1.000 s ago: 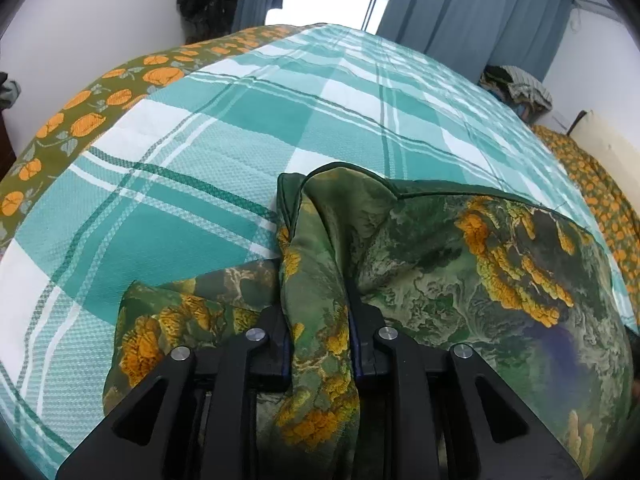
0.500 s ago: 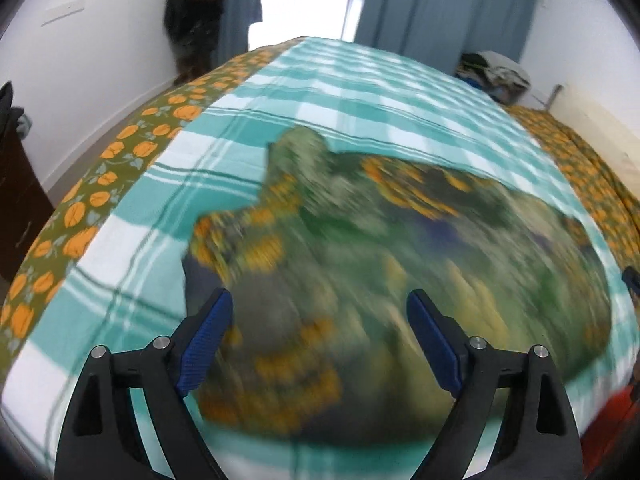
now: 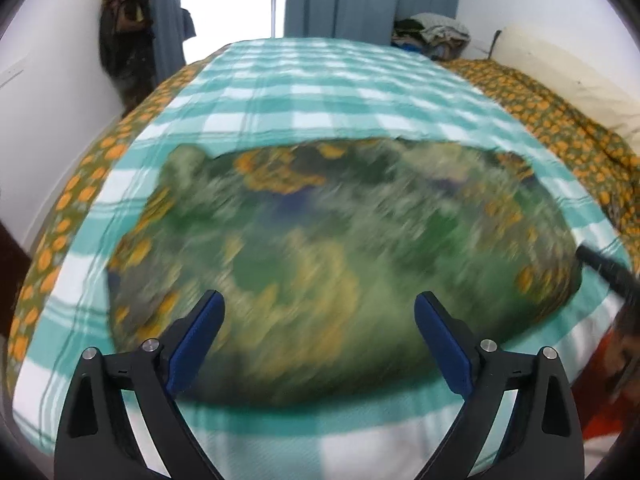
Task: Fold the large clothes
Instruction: 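Open both grippers and press the folded jacket flat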
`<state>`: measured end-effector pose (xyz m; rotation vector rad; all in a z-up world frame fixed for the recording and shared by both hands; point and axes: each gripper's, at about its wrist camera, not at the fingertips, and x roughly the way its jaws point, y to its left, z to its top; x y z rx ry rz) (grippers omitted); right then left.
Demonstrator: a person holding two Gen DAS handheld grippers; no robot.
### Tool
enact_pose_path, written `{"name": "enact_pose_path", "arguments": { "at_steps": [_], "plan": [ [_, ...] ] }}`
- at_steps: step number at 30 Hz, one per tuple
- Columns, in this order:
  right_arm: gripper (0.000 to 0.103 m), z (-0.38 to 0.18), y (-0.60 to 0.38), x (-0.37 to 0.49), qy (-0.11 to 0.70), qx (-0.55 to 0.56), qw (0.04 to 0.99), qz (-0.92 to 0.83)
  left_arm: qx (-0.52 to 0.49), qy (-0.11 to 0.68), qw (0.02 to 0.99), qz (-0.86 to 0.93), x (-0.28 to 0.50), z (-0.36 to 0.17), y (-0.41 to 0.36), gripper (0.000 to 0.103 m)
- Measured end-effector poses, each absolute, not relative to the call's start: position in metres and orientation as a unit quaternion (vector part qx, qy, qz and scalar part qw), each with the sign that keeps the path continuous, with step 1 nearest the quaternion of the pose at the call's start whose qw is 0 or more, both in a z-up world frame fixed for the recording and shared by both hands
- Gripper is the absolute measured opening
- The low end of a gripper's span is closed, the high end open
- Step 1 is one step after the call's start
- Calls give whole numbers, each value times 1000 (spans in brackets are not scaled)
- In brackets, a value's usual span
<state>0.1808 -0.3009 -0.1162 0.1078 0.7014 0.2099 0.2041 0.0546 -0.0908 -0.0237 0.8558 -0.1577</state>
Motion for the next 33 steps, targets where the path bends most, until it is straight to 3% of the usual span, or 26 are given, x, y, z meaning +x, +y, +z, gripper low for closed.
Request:
{"name": "enact_pose_path", "arguments": {
  "at_steps": [4, 9, 15, 17, 23, 28, 33],
  "plan": [
    [44, -152, -301, 200, 412, 64, 902, 110, -4, 412, 906, -96, 253, -87, 21, 96],
    [44, -153, -312, 203, 411, 93, 899, 121, -22, 438, 895, -80, 330, -90, 4, 96],
    [44, -153, -310, 202, 407, 81, 901, 122, -51, 512, 855, -64, 380, -150, 0, 96],
    [44, -154, -308, 202, 407, 81, 901, 124, -34, 522, 849, -70, 373, -171, -3, 96],
    [44, -156, -312, 208, 411, 91, 898, 127, -16, 492, 865, -96, 325, -156, 2, 96],
    [44, -156, -315, 212, 411, 100, 897, 125, 57, 465, 877, -110, 271, -151, -6, 98],
    [44, -157, -317, 213, 410, 99, 899, 122, 38, 444, 892, -81, 245, -151, -7, 98]
  ]
}}
